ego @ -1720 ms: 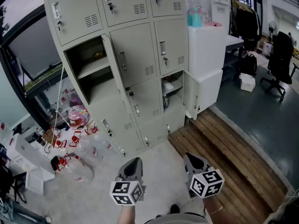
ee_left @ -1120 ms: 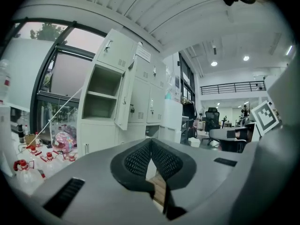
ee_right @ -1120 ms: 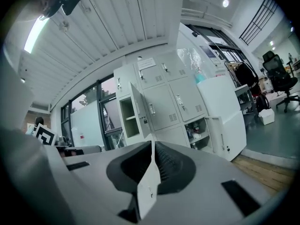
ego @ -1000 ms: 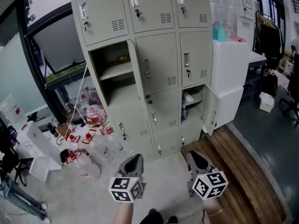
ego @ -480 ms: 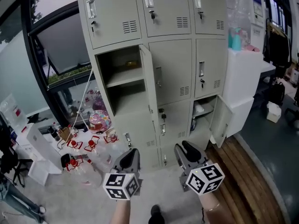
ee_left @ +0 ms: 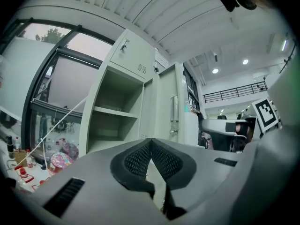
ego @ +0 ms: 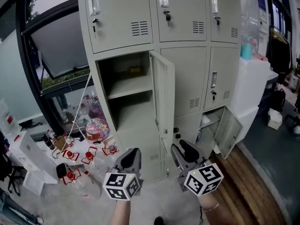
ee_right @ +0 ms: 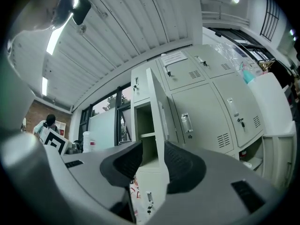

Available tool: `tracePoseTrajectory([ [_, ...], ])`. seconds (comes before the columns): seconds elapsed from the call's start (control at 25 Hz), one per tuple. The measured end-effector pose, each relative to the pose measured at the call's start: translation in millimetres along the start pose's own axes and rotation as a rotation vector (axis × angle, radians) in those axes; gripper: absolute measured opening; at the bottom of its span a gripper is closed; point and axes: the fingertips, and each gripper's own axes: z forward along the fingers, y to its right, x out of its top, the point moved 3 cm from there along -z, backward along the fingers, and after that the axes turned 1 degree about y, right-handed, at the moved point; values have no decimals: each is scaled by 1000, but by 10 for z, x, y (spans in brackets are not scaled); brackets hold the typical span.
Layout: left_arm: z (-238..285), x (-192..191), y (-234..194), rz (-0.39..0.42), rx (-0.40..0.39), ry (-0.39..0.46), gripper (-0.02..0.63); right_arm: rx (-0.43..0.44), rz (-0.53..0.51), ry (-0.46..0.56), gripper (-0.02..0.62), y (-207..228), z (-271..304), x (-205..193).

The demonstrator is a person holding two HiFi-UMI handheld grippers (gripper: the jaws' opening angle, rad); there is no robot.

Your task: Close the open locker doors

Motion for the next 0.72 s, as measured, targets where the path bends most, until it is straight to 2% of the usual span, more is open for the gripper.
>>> tracePoseTrajectory([
  [0.4,381,-137,-426,-33,-60,-32,21,-47,-11,-47,133,108,435,-286],
  [0.56,485,-183,-516,-43,-59,-39,21,-64,-20,-54,132,187,509,-350],
  [0.72,574,-201,-579,-50,-45,-41,21,-45,-32,-69,109,236,560,-402],
])
